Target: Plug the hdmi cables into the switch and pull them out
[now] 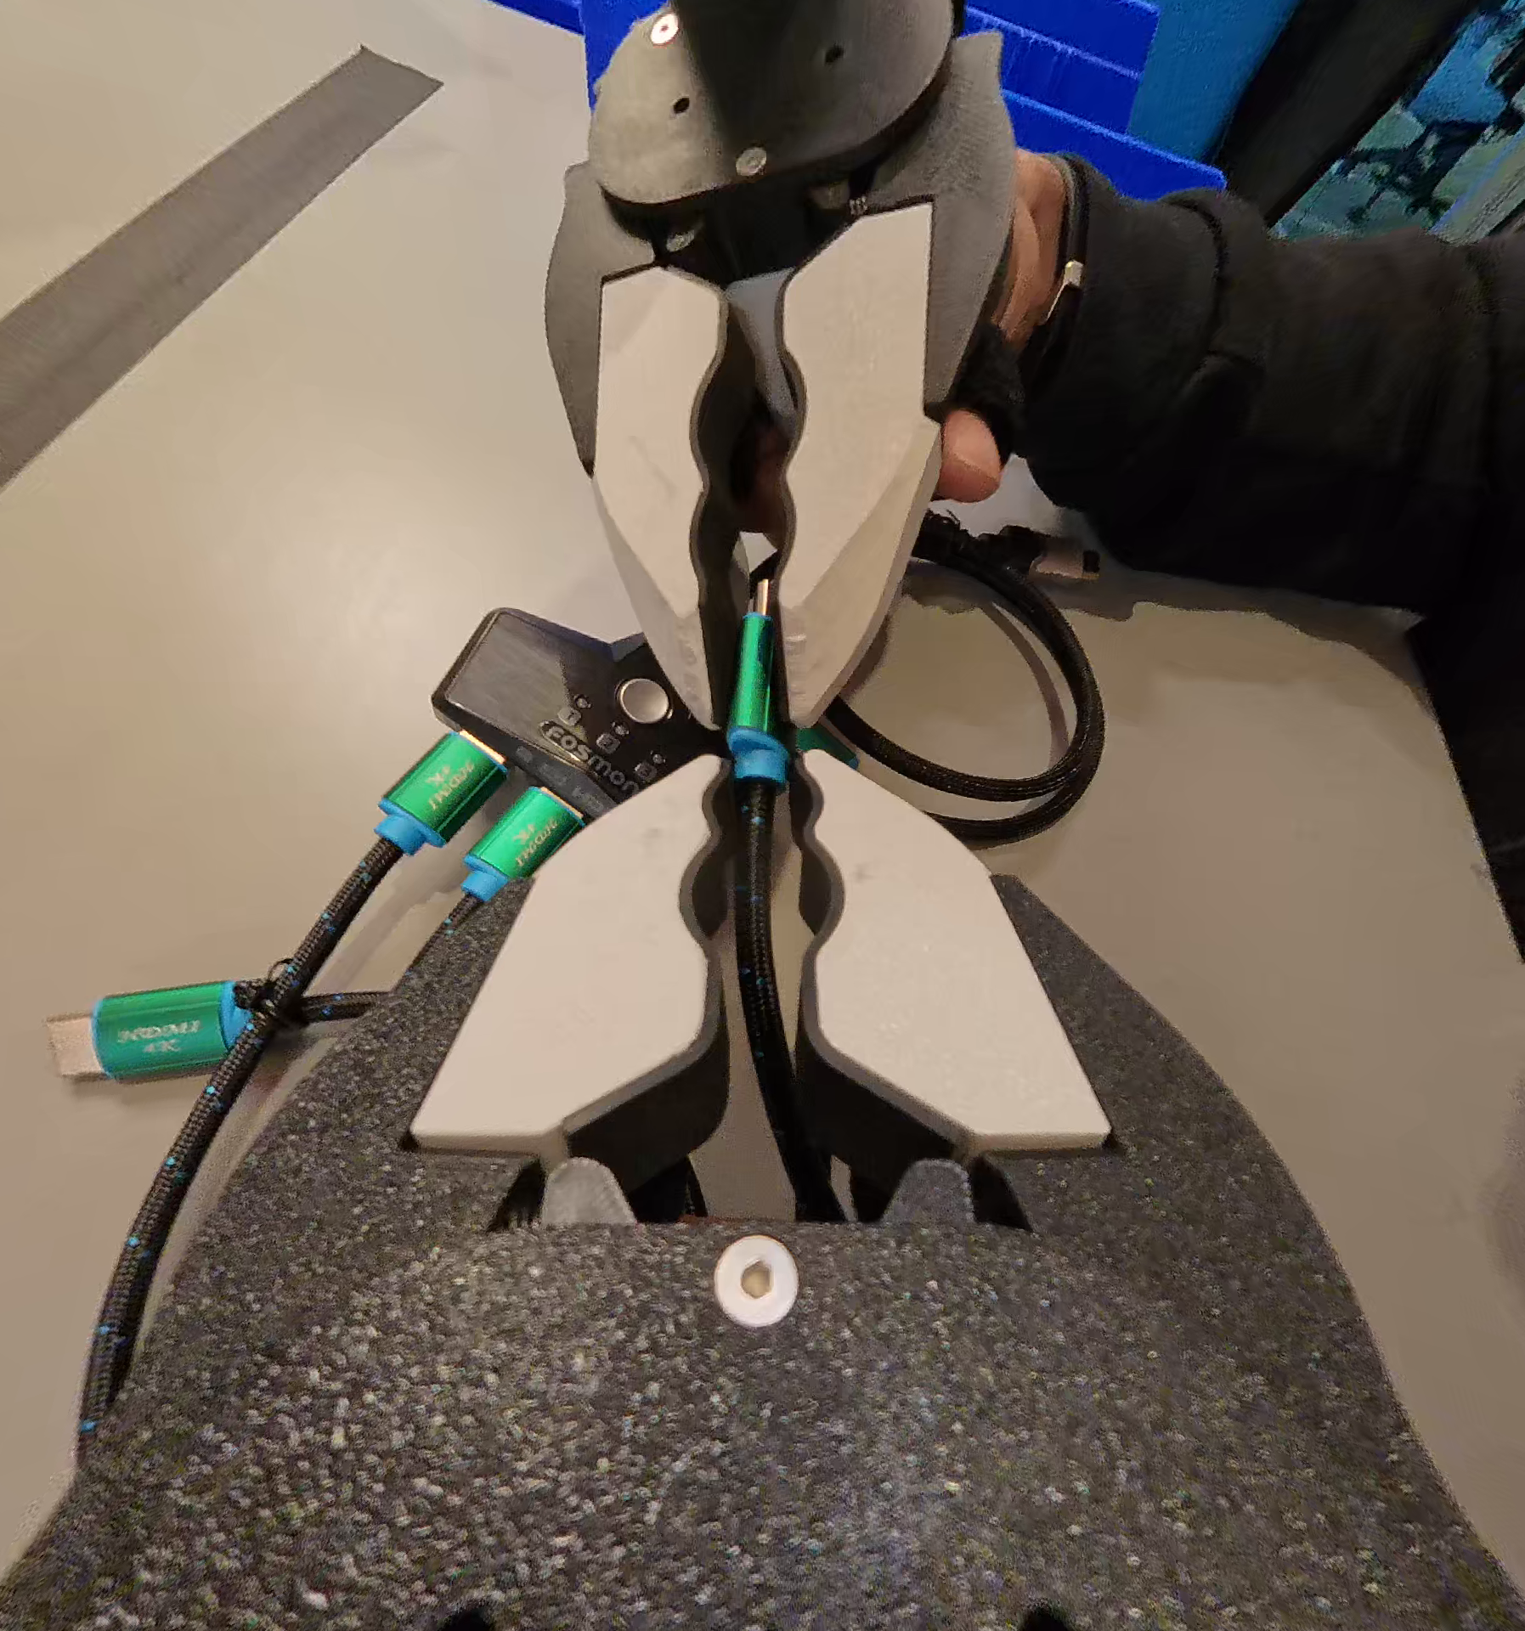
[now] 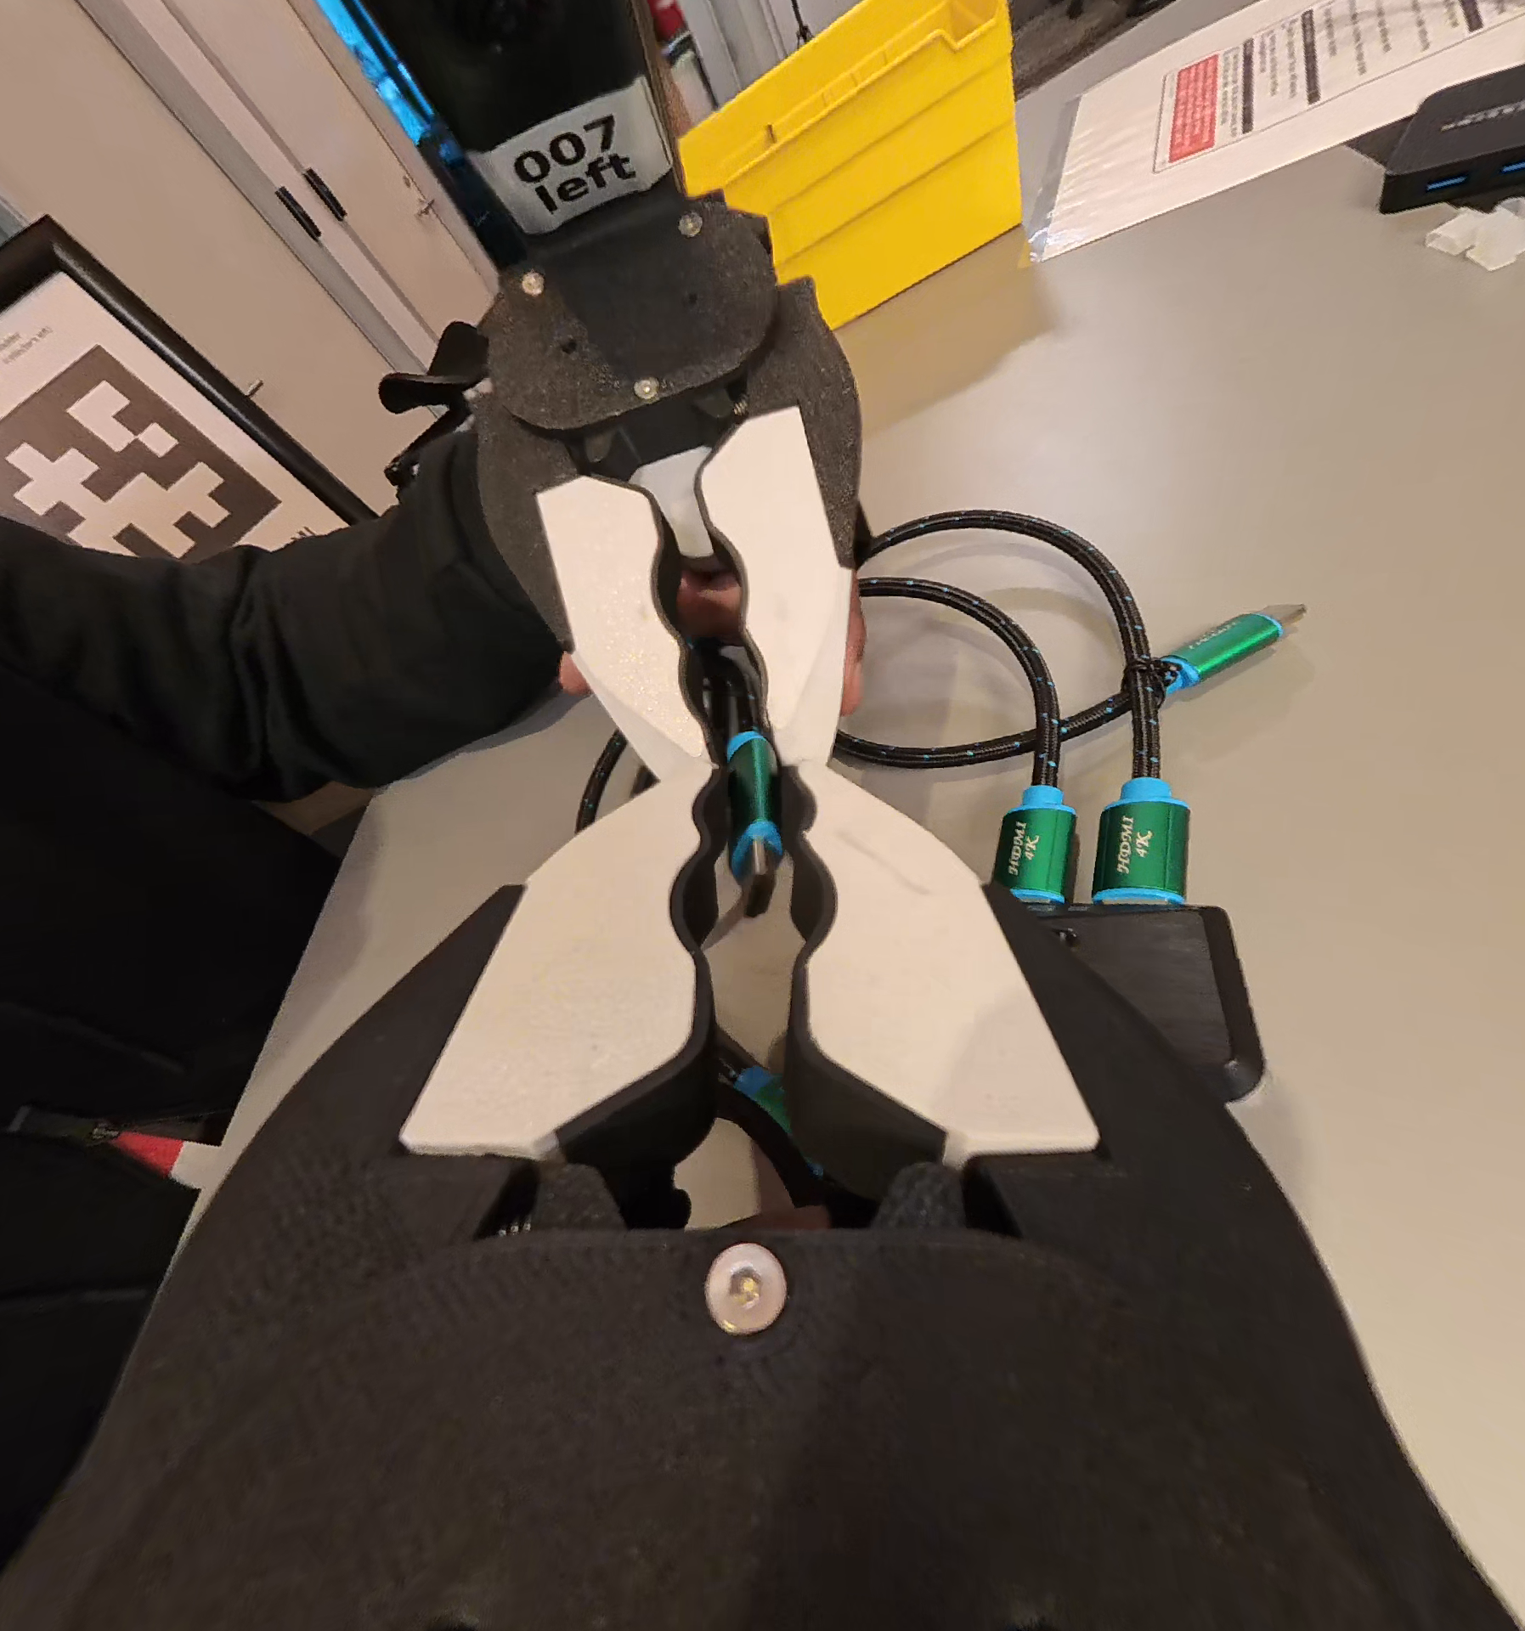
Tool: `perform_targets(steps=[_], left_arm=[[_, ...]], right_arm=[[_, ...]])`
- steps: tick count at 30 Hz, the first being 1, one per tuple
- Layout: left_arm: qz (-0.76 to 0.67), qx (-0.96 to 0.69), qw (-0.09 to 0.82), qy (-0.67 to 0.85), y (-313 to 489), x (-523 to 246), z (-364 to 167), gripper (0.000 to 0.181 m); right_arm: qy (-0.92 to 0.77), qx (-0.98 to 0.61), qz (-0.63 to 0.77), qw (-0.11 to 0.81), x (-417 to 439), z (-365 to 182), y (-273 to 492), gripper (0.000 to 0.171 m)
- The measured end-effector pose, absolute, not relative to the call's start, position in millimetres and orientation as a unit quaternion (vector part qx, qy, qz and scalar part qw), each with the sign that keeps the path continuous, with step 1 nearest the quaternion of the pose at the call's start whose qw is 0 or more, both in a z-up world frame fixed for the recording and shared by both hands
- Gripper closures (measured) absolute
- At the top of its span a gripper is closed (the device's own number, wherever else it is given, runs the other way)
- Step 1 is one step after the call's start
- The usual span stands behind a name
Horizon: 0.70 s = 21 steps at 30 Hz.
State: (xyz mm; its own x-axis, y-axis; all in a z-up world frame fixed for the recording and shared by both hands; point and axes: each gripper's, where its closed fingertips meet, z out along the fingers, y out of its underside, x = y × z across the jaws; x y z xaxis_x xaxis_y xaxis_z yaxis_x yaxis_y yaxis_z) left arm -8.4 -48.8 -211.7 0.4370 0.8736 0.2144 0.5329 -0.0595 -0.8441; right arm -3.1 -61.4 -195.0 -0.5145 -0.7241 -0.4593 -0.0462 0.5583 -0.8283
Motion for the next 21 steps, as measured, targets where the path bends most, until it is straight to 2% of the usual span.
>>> perform_targets(steps=[1, 9, 15, 18, 21], left_arm=[[0.169, -0.699, 0.473, -0.508, -50, -8, -214, 0.17], [0.103, -0.671, 0.409, -0.61, -81, 7, -252, 0.171], [0.067, -0.689, 0.357, -0.627, -81, 14, -278, 0.171], [0.059, -0.689, 0.362, -0.625, -79, 14, -282, 0.171], [0.059, -0.69, 0.368, -0.62, -78, 14, -281, 0.171]], right_arm=[[0.78, -0.244, -0.398, 0.417, -6, -197, -63, 0.159], [0.852, -0.124, -0.365, 0.354, -86, -220, -70, 0.129], [0.865, -0.11, -0.28, 0.402, -86, -256, -55, 0.125], [0.855, -0.149, -0.247, 0.432, -63, -260, -47, 0.134], [0.85, -0.164, -0.237, 0.442, -54, -260, -49, 0.135]])
